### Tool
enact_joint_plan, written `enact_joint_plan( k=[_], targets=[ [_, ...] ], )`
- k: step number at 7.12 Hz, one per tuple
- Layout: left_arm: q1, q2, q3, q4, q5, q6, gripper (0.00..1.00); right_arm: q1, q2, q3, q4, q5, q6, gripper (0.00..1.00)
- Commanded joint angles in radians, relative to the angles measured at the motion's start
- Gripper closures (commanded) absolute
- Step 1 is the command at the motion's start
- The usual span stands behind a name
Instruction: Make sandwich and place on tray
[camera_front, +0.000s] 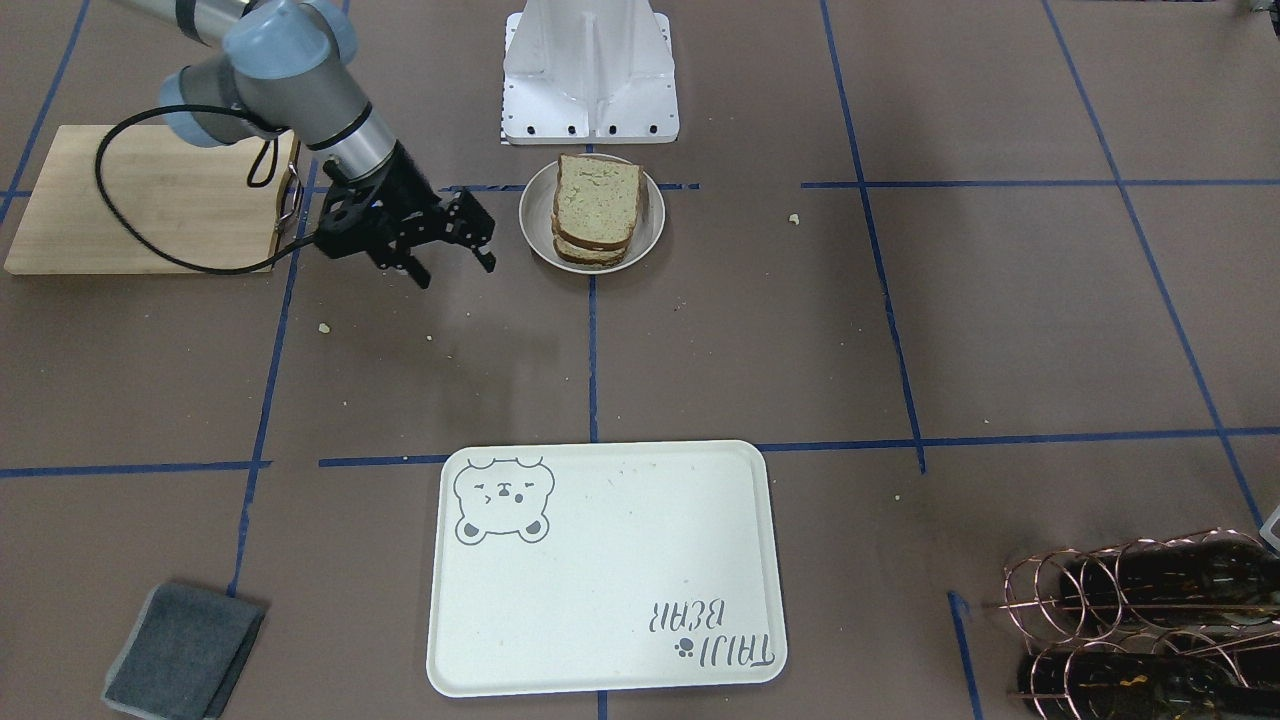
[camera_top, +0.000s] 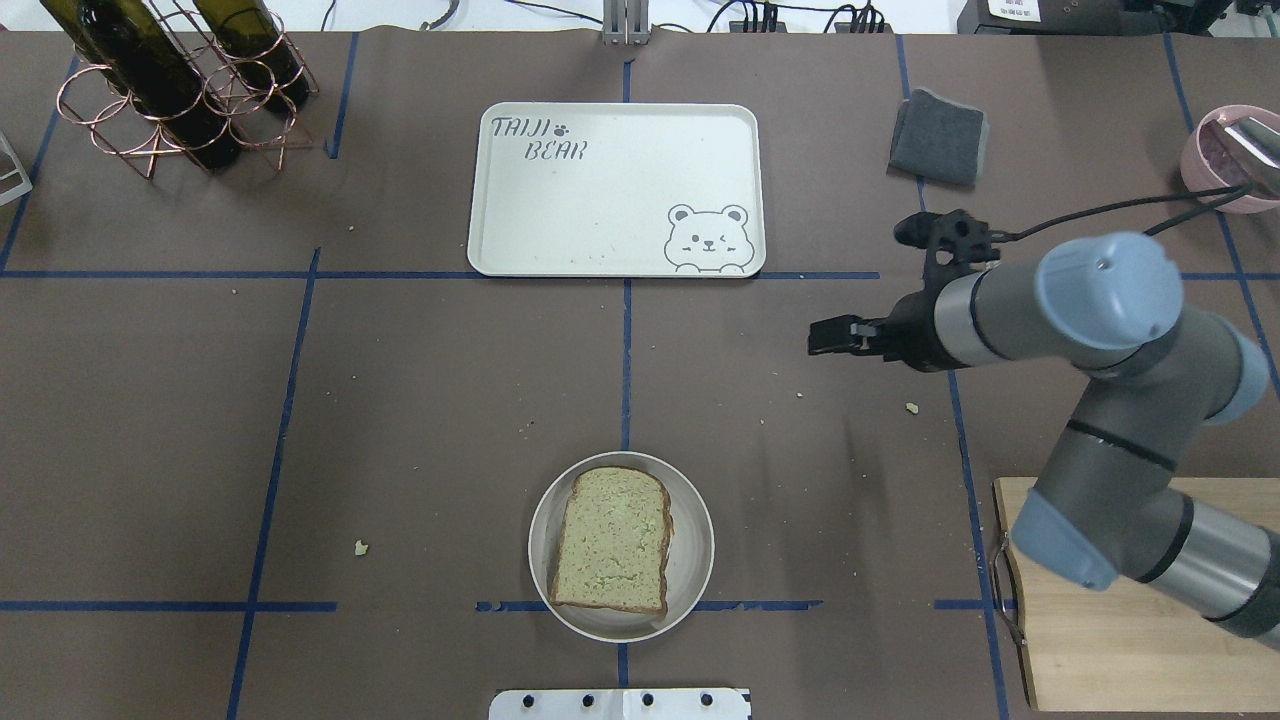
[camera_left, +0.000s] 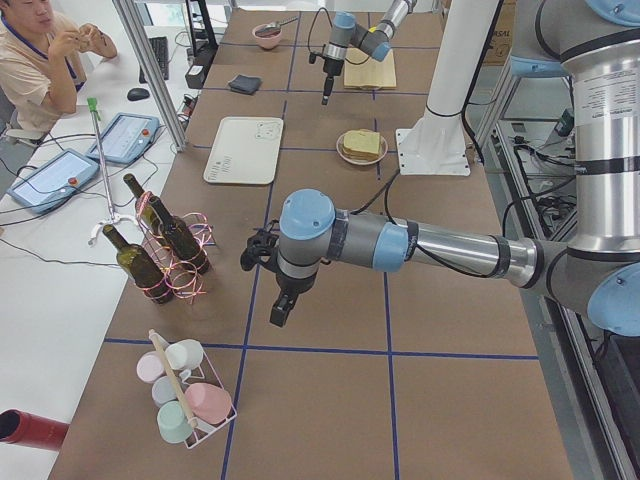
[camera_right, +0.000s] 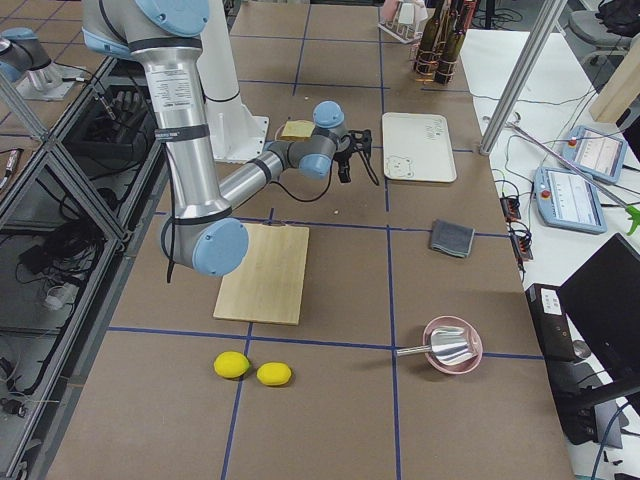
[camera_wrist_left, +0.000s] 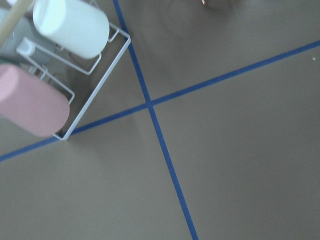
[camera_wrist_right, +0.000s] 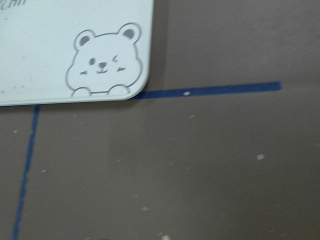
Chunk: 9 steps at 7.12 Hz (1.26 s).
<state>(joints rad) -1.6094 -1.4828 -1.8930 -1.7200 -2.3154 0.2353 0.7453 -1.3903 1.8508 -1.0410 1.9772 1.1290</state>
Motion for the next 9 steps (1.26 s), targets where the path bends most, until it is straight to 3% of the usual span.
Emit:
enact_joint_plan(
  k=[1,3,4,5,6,7,8,9],
  targets=[
    [0.000,-0.050,0.002,-0.217,0.001,-0.007,0.00,0.300,-0.120,-0.001,-0.112,0.203,-0.382,0.00],
    [0.092,-0.062,-0.020,-0.233,-0.100,-0.257,0.00,0.513,-0.229,-0.002,-0.237,0.252,-0.770,0.00],
    [0.209,-0.068,-0.094,-0.260,-0.111,-0.302,0.00,0.601,-0.264,-0.004,-0.320,0.255,-0.984,0.00],
    [0.314,-0.077,-0.103,-0.260,-0.151,-0.368,0.00,0.688,-0.289,-0.002,-0.421,0.275,-1.062,0.00],
    [0.457,-0.112,-0.150,-0.268,-0.104,-0.644,0.00,0.719,-0.339,-0.001,-0.454,0.281,-1.098,0.00],
    [0.650,-0.123,-0.220,-0.264,0.117,-0.911,0.00,0.768,-0.370,-0.004,-0.464,0.284,-1.189,0.00],
    [0.793,-0.182,-0.227,-0.262,0.182,-1.123,0.00,0.784,-0.386,-0.005,-0.465,0.311,-1.215,0.00],
    [0.959,-0.217,-0.227,-0.262,0.306,-1.348,0.00,0.792,-0.392,-0.005,-0.465,0.322,-1.216,0.00]
  ],
)
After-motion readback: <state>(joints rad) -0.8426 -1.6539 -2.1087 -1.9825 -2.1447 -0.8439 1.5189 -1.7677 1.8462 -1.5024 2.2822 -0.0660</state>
